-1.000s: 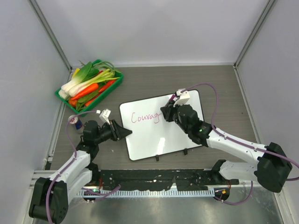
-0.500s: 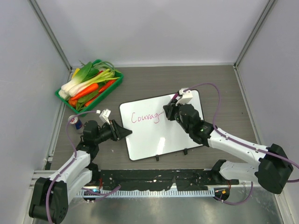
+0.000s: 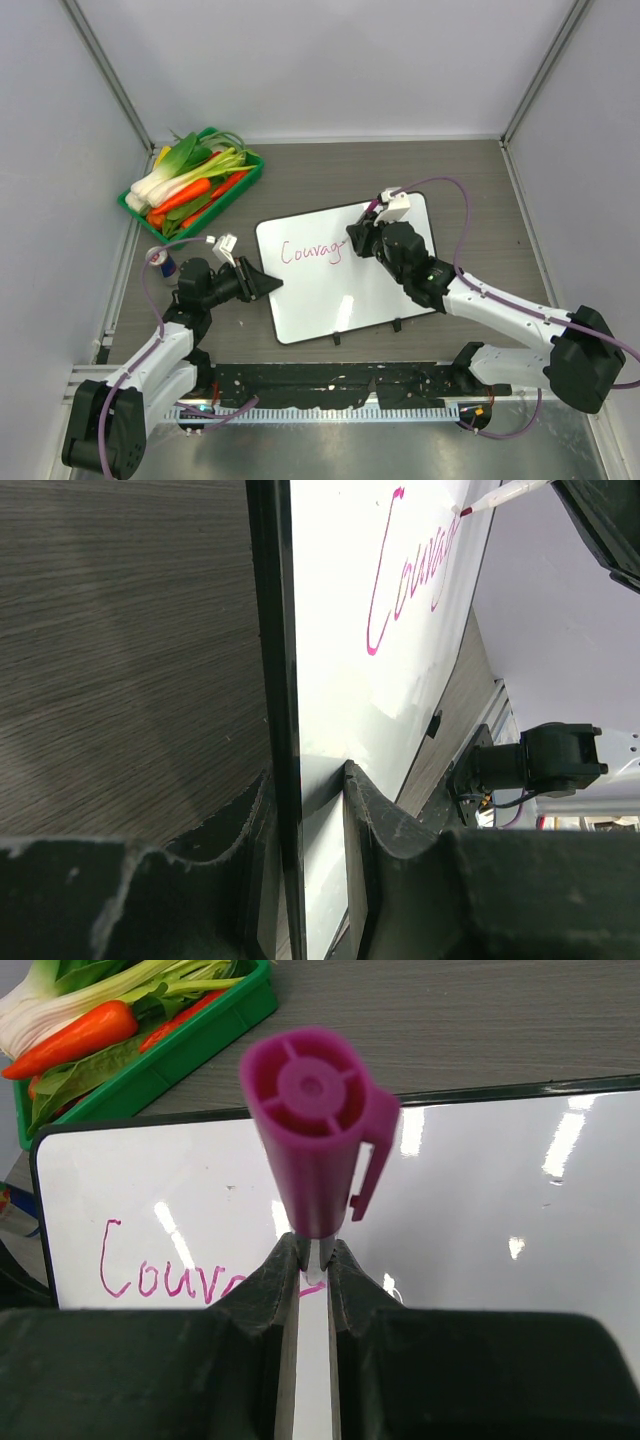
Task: Write a sentence on the whiteboard
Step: Write on the whiteboard at the whiteboard stand.
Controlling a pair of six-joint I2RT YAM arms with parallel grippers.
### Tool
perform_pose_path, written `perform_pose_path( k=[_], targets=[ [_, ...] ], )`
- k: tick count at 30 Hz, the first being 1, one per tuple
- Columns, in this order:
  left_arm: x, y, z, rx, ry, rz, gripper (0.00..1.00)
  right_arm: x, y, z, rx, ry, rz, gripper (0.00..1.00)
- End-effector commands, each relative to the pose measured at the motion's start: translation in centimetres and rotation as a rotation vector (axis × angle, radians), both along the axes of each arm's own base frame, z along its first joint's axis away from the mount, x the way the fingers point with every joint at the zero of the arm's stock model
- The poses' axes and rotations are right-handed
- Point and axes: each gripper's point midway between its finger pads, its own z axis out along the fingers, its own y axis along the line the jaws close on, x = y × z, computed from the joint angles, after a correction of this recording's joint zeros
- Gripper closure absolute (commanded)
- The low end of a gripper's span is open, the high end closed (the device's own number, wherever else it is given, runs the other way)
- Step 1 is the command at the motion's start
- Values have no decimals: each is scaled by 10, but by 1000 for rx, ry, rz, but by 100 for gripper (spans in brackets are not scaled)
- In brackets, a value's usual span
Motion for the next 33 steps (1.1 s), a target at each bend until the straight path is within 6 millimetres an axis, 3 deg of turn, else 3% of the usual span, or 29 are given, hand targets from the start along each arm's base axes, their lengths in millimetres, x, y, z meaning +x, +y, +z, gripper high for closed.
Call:
perform_pose_path(
  k=[1, 10, 20, 33],
  targets=[
    [5, 1, 4, 19, -58, -1, 100, 6, 8, 22, 55, -42, 12, 99],
    [5, 1, 5, 18, -61, -3, 100, -3, 11, 5, 30, -3, 60, 99],
    [5, 1, 4, 17, -55, -4, 100, -13, 0, -19, -2, 37, 52, 98],
    [6, 1, 4, 17, -57, -3, 100, -8, -17, -13, -24, 7, -26, 99]
  ],
)
